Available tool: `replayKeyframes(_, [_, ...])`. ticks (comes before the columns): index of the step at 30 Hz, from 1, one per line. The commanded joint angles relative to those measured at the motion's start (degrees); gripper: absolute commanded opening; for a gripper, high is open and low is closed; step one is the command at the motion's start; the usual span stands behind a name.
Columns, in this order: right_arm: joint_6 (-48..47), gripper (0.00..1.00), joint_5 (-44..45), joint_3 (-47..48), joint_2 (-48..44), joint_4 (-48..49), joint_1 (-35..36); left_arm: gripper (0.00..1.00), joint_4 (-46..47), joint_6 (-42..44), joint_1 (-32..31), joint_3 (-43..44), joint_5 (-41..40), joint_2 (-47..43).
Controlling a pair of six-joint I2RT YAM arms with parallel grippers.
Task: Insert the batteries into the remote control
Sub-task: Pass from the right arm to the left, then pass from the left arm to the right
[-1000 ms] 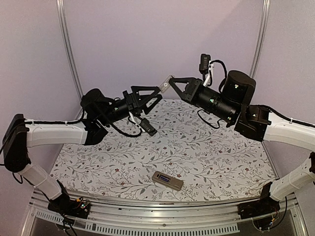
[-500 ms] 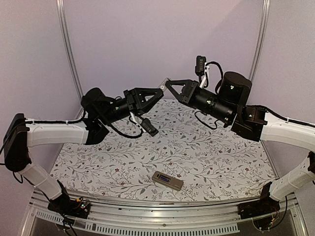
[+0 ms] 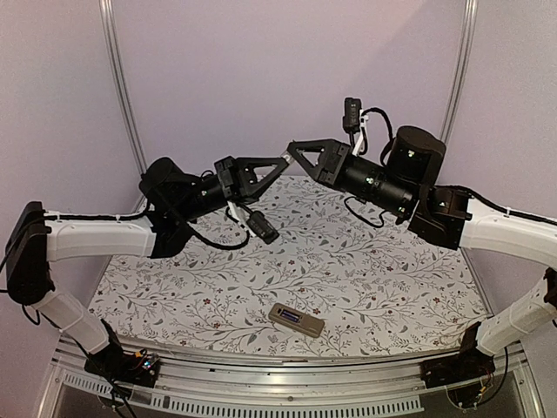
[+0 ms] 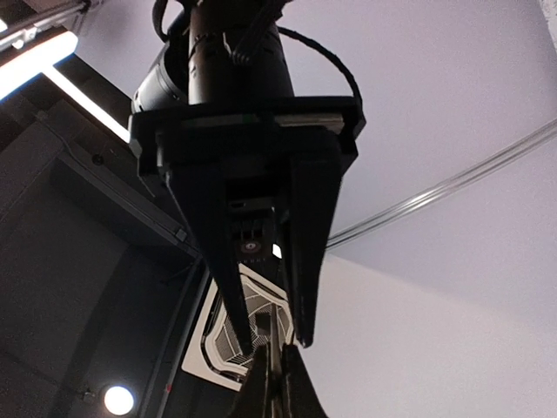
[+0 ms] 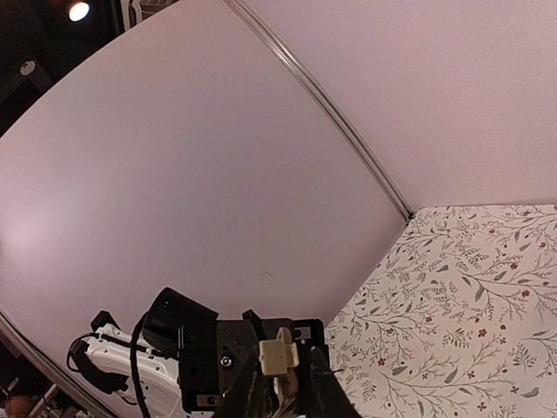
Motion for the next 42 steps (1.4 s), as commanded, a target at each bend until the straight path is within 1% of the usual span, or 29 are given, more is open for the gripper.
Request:
replayKeyframes(1, [-6.9,0.47,-10.0,0.4,0.1,5.6,-0.4,0.0,5.2,3.7,-2.5,-2.1,4.4,-1.6])
replayKeyframes(2, [-9.1,0.59,-12.3,0.3,-0.2,7.3,-0.4,0.0,7.1,0.4,-3.1,-2.5,4.8,-1.8])
replayKeyframes(3, [-12.1,0.71,-14.6,-0.7,-0.5,9.2,-0.4,0.0,9.0,-4.8,-3.9,-2.8,5.0,-2.0])
replayKeyframes(4, [-15.9,0.78,-17.1,-1.5,-1.3,11.9,-0.4,0.0,12.0,-8.0,-4.8,-3.3,4.9,-2.2])
replayKeyframes(5, [-18.0,0.84,-19.5,-3.0,-2.0,15.4,-0.4,0.0,14.8,-13.5,-5.9,-3.7,4.3,-2.4])
replayKeyframes(6, [-20.8,0.94,-22.6,-5.0,-3.4,18.7,-0.3,0.0,16.5,-19.3,-6.9,-3.9,3.3,-2.6])
replayKeyframes(7, [-23.0,0.98,-25.5,-6.2,-4.3,21.8,-0.3,0.0,17.4,-23.0,-7.9,-3.8,2.2,-2.9])
replayKeyframes(8, [-26.8,0.99,-28.1,-7.0,-4.9,23.7,-0.3,0.0,18.2,-27.8,-8.9,-3.6,1.4,-3.2])
replayKeyframes(10, [-31.8,0.99,-30.5,-7.7,-5.9,25.0,-0.3,0.0,18.6,-36.5,-10.9,-2.9,-1.1,-4.1])
replayKeyframes(11, [-34.7,0.99,-31.0,-7.9,-6.0,25.3,-0.2,0.0,18.0,-40.5,-12.0,-2.4,-2.5,-4.5])
replayKeyframes(13, [-37.3,0.94,-32.1,-8.6,-5.8,26.4,-0.2,0.0,15.7,-46.4,-14.3,-1.0,-5.7,-5.3])
replayKeyframes(16, [-37.9,0.9,-34.8,-10.1,-5.9,29.1,-0.2,0.0,12.3,-52.8,-15.6,1.1,-8.4,-5.8])
replayKeyframes(18, [-36.6,0.87,-35.9,-10.8,-5.9,31.3,-0.2,0.0,11.3,-54.5,-15.8,2.5,-9.4,-5.5])
replayKeyframes(23, [-31.8,0.73,-37.4,-9.0,-4.0,34.1,-0.2,0.0,15.1,-52.6,-15.8,2.9,-9.6,-3.2])
replayKeyframes(26, [-27.6,0.72,-37.0,-6.2,-2.6,33.9,-0.2,0.0,15.3,-51.8,-15.9,3.3,-9.5,-2.8])
replayKeyframes(27, [-25.9,0.7,-36.7,-5.4,-2.0,33.9,-0.2,0.0,15.3,-50.8,-15.9,2.9,-9.0,-2.9])
replayKeyframes(29, [-22.8,0.61,-34.7,-3.8,-1.1,33.4,-0.2,0.0,15.8,-49.5,-15.8,1.9,-7.6,-3.0])
replayKeyframes(30, [-21.1,0.58,-33.7,-3.1,-0.7,32.8,-0.2,0.0,15.9,-49.2,-15.8,1.7,-7.2,-3.0])
replayKeyframes(35, [-17.3,0.57,-30.0,-3.3,-0.5,32.8,-0.3,0.0,17.1,-48.3,-15.8,2.3,-5.8,-2.6])
replayKeyframes(38, [-15.6,0.57,-31.8,-1.7,0.1,33.1,-0.2,0.0,17.2,-47.6,-15.7,2.3,-5.5,-2.1])
replayKeyframes(39, [-14.5,0.55,-32.7,-0.9,0.6,33.2,-0.2,0.0,17.3,-47.3,-15.7,2.3,-5.5,-1.9])
replayKeyframes(41, [-12.8,0.46,-34.3,0.7,2.0,33.3,-0.2,0.0,17.7,-46.8,-15.5,2.4,-5.1,-1.5])
replayKeyframes(42, [-12.3,0.44,-35.0,1.2,2.8,33.3,-0.2,0.0,17.9,-46.5,-15.6,2.6,-5.1,-1.3])
